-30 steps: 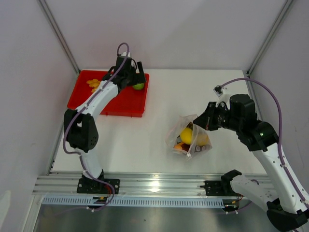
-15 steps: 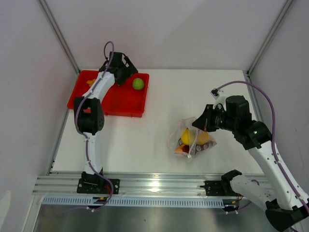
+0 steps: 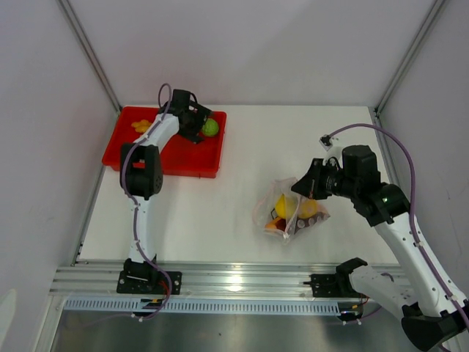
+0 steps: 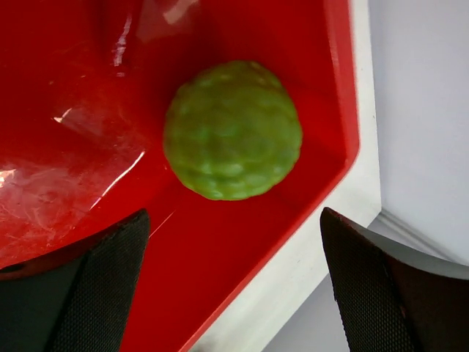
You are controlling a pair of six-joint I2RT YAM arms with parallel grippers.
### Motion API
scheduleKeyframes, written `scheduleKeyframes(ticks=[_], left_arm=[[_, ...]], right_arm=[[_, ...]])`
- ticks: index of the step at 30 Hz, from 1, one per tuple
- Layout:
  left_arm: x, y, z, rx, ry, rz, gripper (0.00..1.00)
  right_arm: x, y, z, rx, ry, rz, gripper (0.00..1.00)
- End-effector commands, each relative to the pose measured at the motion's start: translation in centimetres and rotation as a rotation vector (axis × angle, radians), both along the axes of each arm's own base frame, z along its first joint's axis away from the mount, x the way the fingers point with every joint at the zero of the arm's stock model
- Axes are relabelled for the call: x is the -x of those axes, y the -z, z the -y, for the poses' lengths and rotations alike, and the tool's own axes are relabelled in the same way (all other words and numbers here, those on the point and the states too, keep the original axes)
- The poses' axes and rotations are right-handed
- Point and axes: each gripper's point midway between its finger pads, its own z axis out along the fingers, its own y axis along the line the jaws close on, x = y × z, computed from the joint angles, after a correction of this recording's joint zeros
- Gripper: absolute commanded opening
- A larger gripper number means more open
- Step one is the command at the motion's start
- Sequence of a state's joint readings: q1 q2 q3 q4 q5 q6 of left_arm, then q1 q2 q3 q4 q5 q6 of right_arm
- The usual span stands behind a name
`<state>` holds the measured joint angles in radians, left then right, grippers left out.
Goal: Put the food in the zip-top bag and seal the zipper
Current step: Pick up the fake fruit from the bin.
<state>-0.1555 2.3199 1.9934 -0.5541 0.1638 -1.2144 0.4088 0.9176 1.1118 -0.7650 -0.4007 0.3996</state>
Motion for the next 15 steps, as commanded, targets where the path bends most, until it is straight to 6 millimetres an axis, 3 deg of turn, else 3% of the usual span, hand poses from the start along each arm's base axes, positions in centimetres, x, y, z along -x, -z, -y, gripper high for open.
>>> scheduleKeyframes(ticks=[1,5,9,15], left_arm=[[-0.5,-2.0,-0.9,0.063,-0.142,0.009,0.98],[-1.1,-1.9,-1.3,0.077,-0.193,0.022,0.99],[-1.0,-0.5,-1.5,0.102,-0.256,-0.023,0.99],[-2.8,0.2,-1.3,0.151,-0.299,0.031,1.00]], right_arm=[[-0.3,-1.4,0.0,-0.033,0.005,0.057,0.00],[-0.4,-0.9,-0.1,-0.037,0.005,0.049,0.00],[-0.4,-0.8,-0.2,-0.047,0.003,0.046,0.00],[-0.4,-0.4,-0.1,-0.046,0.007,0.041,0.00]])
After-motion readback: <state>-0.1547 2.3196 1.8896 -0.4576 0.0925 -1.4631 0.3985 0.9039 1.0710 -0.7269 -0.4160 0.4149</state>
